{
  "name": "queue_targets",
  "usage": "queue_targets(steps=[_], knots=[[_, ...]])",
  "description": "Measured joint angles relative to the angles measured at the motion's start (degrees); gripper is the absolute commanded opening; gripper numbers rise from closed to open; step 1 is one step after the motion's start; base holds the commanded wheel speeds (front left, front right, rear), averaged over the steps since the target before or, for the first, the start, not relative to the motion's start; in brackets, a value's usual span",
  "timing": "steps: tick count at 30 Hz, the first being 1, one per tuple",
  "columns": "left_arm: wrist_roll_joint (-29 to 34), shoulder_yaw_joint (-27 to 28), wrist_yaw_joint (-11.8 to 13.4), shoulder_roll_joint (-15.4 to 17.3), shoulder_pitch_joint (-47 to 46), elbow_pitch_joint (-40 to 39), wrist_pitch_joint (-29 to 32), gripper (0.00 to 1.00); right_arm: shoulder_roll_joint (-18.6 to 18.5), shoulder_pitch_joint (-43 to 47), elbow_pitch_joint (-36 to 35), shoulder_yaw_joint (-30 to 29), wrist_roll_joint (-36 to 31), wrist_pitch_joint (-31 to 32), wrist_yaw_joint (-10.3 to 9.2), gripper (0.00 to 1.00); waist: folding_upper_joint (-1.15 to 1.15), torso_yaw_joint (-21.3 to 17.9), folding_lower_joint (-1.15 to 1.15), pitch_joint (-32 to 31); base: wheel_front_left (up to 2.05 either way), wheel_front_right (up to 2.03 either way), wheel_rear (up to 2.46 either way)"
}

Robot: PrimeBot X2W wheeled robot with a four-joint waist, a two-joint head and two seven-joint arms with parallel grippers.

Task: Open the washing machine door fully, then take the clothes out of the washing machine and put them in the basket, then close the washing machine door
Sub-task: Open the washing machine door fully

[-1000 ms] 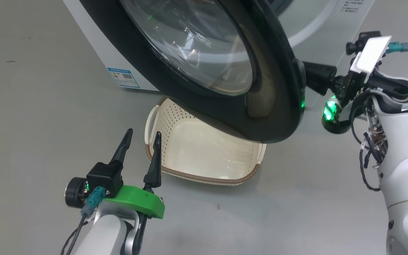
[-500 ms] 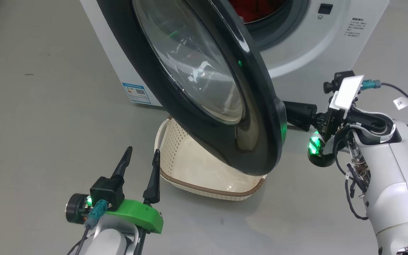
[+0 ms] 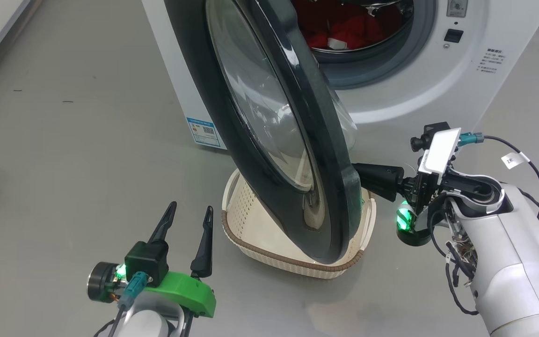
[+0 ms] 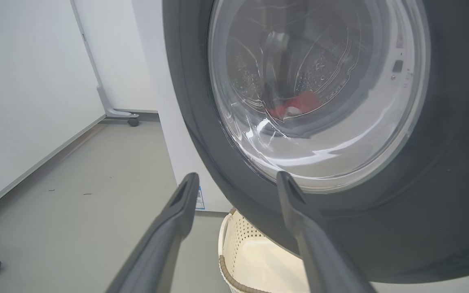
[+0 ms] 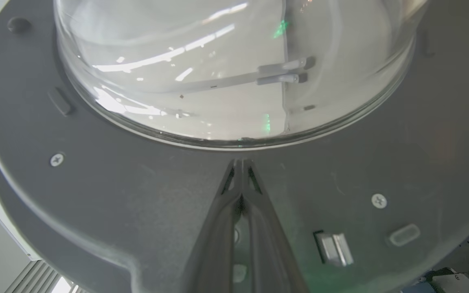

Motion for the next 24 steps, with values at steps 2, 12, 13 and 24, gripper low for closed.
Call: queue_targets(steps=[2, 12, 13, 24], knots=[[0.0, 0.0, 0.0, 0.0, 0.1, 0.0, 0.0, 1.0, 0.0, 0.4, -0.2, 0.5, 0.3, 0.0, 0.01, 0.0, 0.0, 0.6, 0.0, -0.2, 0.0, 0.0, 0.0], [-0.2, 0.2, 0.0, 0.0, 1.1, -0.1, 0.0, 1.0, 0.1, 3.0, -1.8, 6.2, 5.6, -1.6, 0.27, 0.0, 0.0, 3.2, 0.0, -1.2, 0.0, 0.0, 0.0], [-0.2, 0.2, 0.0, 0.0, 1.2, -0.1, 0.0, 1.0, 0.1, 3.2, -2.1, 6.8, 6.2, -1.9, 0.27, 0.0, 0.0, 3.4, 0.0, -1.3, 0.0, 0.0, 0.0], [-0.4, 0.6, 0.0, 0.1, 2.1, -0.4, 0.0, 1.0, 0.0, 3.9, -4.4, 13.0, 10.2, -5.9, 0.31, 0.0, 0.0, 4.9, 0.0, -1.7, 0.0, 0.0, 0.0]])
